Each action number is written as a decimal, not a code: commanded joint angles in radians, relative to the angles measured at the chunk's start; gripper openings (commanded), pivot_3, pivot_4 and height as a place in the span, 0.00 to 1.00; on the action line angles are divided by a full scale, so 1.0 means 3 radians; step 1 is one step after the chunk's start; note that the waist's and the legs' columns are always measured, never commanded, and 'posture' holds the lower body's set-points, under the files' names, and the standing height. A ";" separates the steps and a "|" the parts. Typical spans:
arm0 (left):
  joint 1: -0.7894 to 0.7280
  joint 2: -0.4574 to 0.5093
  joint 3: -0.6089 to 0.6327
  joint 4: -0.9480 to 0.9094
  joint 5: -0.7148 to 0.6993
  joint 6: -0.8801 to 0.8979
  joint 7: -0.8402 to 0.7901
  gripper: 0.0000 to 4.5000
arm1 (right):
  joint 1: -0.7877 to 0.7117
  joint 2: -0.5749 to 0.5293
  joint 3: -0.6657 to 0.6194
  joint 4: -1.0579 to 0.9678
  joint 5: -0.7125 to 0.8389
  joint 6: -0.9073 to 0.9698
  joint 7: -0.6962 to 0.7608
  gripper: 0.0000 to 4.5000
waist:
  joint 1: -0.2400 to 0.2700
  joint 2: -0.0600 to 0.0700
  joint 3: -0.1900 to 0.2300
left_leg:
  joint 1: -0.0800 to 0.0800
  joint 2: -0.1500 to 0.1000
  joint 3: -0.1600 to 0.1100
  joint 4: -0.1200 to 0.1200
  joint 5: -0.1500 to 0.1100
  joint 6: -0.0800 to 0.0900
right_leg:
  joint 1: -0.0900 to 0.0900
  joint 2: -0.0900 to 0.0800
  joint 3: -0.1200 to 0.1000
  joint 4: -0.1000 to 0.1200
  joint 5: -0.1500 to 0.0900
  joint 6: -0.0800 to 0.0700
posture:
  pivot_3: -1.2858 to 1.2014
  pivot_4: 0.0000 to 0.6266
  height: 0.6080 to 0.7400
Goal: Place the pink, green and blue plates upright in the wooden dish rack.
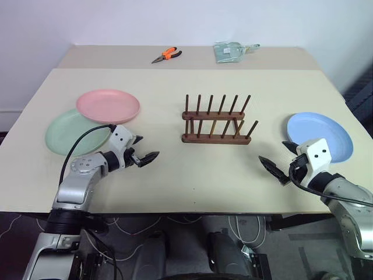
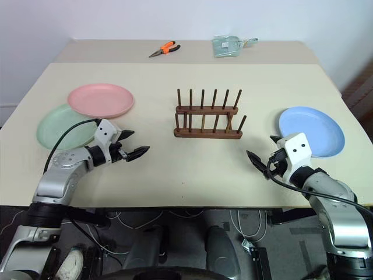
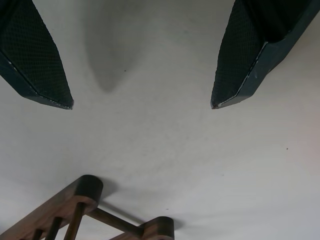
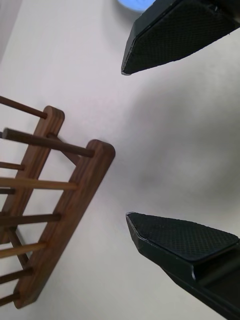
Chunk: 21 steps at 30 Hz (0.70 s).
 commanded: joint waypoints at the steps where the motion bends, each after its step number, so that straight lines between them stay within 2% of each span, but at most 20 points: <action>1: -0.0057 -0.0026 -0.0027 -0.0027 -0.0004 -0.0049 -0.0010 1.00 | -0.0029 -0.0004 -0.0054 -0.0127 -0.0021 -0.0025 -0.0057 1.00 | -0.0001 0.0000 0.0000 | 0.0000 0.0000 0.0000 0.0000 0.0000 0.0000 | 0.0000 0.0000 0.0000 0.0000 0.0000 0.0000 | 0.52 0.24 0.94; 7: -0.0122 -0.0048 -0.0052 0.0041 0.0012 -0.0108 -0.0050 1.00 | -0.0103 -0.0005 -0.0011 -0.0050 -0.0124 -0.0100 -0.0099 1.00 | -0.0001 0.0000 0.0000 | 0.0000 0.0000 0.0000 0.0001 0.0000 0.0000 | 0.0000 0.0001 0.0000 0.0002 0.0000 0.0000 | 0.52 0.24 0.94; 13: -0.0395 -0.0054 -0.0183 0.0385 0.0082 -0.0313 -0.0238 1.00 | -0.0170 0.0050 0.0055 -0.0036 -0.0135 -0.0096 -0.0132 1.00 | 0.0002 0.0000 0.0000 | 0.0000 -0.0001 0.0000 0.0002 0.0000 0.0000 | 0.0000 0.0002 0.0000 0.0002 0.0000 0.0000 | 0.52 0.24 0.94; 16: -0.0654 -0.0120 -0.0314 0.0736 0.0140 -0.0460 -0.0440 1.00 | -0.0196 0.0109 0.0084 -0.0091 0.0017 0.0017 -0.0090 1.00 | 0.0005 0.0000 0.0000 | -0.0001 -0.0002 0.0000 0.0003 0.0000 0.0000 | 0.0000 0.0002 -0.0001 0.0002 0.0000 0.0001 | 0.52 0.24 0.94; 21: -0.1368 -0.0477 -0.0613 0.1780 0.0373 -0.0797 -0.0725 1.00 | -0.0251 0.0165 0.0126 -0.0188 -0.0082 0.0028 -0.0257 1.00 | 0.0011 -0.0001 0.0000 | -0.0015 -0.0004 -0.0006 0.0020 -0.0001 0.0002 | -0.0001 0.0003 -0.0006 0.0004 0.0001 0.0002 | 0.52 0.24 0.94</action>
